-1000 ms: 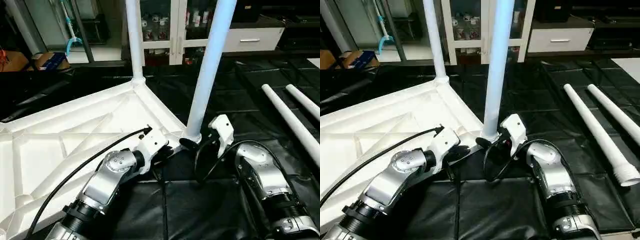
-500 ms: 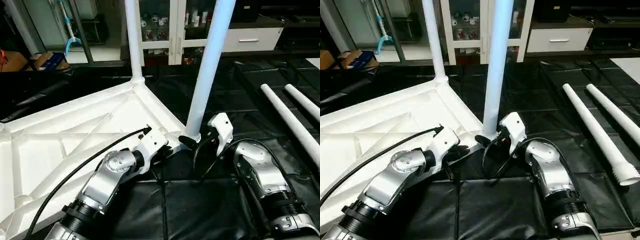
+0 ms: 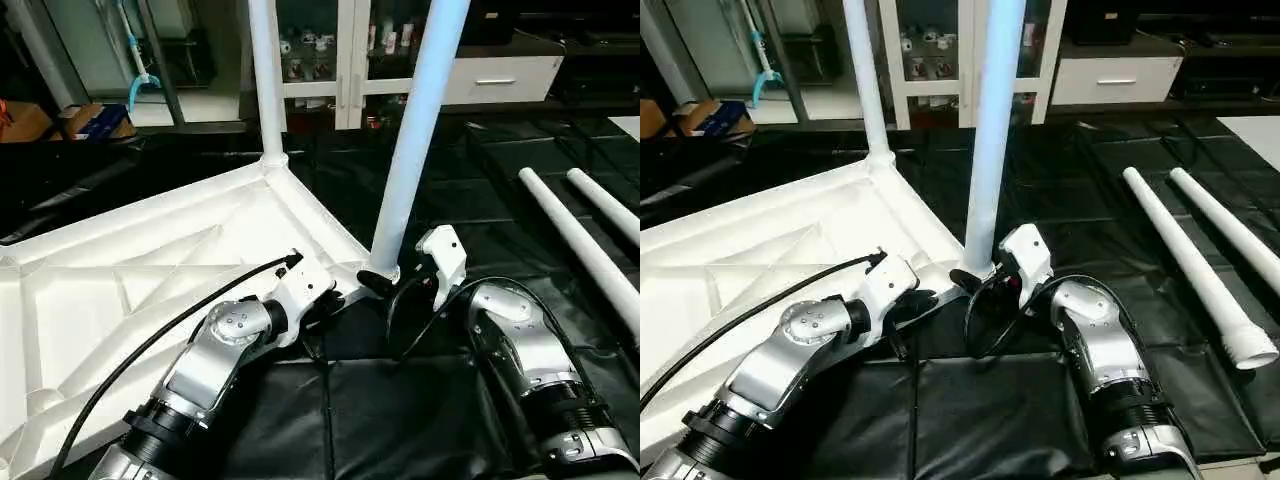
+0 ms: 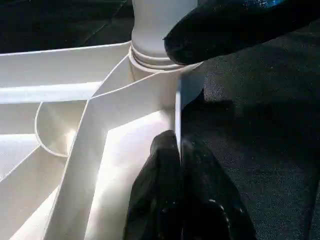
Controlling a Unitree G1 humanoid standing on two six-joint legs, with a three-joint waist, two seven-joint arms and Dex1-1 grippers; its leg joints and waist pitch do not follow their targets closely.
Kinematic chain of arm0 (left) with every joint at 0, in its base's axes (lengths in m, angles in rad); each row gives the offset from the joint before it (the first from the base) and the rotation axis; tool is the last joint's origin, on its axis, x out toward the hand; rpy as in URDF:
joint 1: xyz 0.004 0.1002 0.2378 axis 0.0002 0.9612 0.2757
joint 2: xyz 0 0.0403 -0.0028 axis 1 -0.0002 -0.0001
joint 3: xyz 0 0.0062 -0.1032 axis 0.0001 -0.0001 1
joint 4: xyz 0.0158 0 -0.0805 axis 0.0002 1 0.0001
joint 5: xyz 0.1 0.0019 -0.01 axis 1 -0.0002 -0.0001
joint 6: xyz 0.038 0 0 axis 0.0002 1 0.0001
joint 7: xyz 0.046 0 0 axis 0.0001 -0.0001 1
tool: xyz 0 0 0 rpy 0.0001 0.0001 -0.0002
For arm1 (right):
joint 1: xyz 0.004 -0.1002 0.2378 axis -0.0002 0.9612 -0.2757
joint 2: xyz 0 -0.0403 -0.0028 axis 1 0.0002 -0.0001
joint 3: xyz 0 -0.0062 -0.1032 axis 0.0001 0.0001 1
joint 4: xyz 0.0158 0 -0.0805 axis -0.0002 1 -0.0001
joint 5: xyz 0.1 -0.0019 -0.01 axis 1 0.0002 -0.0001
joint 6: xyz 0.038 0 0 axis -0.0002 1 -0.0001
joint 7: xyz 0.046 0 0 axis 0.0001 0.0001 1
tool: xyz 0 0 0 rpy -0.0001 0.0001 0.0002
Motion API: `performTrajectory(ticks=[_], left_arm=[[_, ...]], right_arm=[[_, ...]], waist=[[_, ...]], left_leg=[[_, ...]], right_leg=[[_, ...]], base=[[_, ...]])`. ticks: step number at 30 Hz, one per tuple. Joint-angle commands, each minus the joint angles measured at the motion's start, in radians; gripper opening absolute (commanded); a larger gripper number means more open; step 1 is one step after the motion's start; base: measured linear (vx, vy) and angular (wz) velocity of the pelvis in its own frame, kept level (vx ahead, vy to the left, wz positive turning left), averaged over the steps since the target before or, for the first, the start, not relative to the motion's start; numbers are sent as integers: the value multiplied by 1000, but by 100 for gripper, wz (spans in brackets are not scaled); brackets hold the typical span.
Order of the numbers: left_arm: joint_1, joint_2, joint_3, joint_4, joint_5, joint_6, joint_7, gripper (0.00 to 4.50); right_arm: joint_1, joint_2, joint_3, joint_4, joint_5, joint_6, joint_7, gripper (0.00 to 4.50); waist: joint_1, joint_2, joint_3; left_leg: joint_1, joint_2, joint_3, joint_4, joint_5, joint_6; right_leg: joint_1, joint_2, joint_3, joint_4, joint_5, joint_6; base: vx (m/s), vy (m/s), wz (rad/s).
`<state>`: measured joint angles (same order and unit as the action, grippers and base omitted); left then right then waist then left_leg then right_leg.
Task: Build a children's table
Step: Rotate leg to tighten
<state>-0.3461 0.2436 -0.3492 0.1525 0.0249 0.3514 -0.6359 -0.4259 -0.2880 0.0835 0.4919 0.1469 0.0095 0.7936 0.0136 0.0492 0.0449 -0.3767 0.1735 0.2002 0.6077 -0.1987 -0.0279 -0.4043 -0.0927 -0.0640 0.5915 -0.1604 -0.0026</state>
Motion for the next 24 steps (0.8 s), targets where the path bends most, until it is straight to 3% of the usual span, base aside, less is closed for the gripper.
performTrajectory(ticks=[1, 24], left_arm=[[3, 9, 3, -4, 8, -6, 2, 0], [2, 13, 5, 1, 9, -11, 2, 0]], right_arm=[[-14, -3, -6, 9, 0, -12, 5, 397], [-23, -3, -1, 23, -5, -28, 9, 397]], waist=[[2, -24, -64], [-3, -27, -61]], left_leg=[[9, 52, -26, -71, -193, 80], [9, 53, -27, -73, -210, 75]], right_leg=[[41, -52, 38, -70, -289, -214], [39, -53, 38, -72, -313, -210]], base=[[0, 0, 0], [0, 0, 0]])
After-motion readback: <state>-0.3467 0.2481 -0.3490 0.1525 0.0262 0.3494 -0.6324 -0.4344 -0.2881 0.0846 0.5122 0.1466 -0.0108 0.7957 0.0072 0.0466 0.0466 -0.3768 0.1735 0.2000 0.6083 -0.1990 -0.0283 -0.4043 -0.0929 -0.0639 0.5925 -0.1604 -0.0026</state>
